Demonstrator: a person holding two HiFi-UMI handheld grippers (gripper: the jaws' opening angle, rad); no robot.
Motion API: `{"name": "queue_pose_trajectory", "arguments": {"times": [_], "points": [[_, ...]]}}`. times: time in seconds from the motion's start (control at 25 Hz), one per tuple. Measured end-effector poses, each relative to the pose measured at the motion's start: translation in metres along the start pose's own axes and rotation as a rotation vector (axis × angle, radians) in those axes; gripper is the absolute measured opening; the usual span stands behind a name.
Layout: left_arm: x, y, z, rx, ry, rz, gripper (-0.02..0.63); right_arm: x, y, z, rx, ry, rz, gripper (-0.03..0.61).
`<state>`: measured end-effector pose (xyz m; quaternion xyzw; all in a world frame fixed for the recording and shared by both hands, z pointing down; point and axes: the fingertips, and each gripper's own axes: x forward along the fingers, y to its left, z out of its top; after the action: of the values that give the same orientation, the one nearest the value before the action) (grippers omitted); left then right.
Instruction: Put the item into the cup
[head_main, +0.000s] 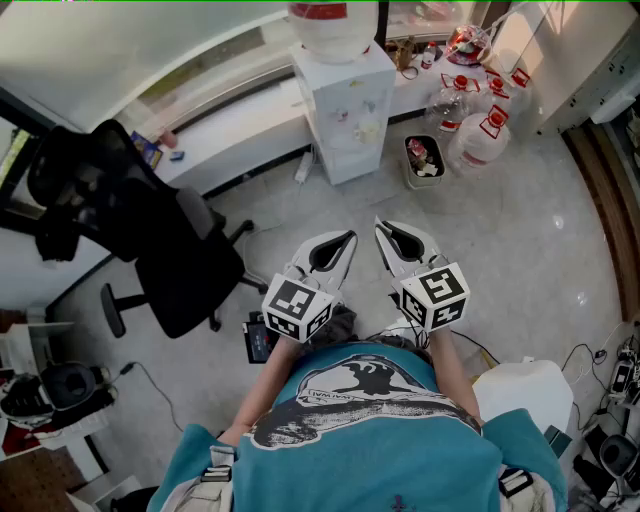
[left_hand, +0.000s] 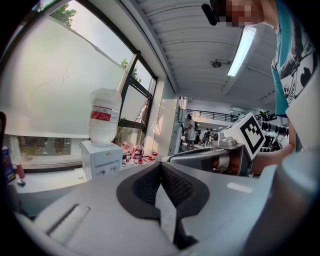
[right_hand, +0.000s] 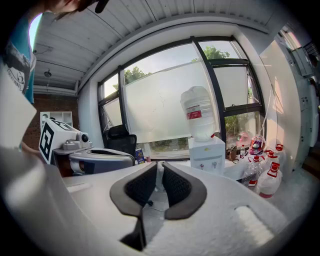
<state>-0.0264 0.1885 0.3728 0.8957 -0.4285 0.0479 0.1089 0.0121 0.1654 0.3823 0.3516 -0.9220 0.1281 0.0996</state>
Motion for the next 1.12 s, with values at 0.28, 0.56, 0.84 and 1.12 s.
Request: {"name": "queue_pose_trajectory", "arguments": {"times": [0.28,0.56,0.84,1.12], "points": [[-0.006,0.019,0.0,-0.005,0.0,-0.005,-0.002,0.016,0.002,0.002,0.038,-0.019,-0.021,0.034],[-0.015,0.041,-0.002,-0.008,0.003,-0.024,-0.002,0.037,0.009,0.003,0.057,-0.022,-0.046,0.034],[-0.024,0.063,-0.005,-0.015,0.006,-0.034,-0.002,0.054,0.016,0.002,0.071,-0.013,-0.059,0.034],[-0.019,0.069,-0.004,-0.039,-0.002,-0.046,-0.002,0.057,0.016,0.001,0.063,0.018,-0.062,0.034]]}}
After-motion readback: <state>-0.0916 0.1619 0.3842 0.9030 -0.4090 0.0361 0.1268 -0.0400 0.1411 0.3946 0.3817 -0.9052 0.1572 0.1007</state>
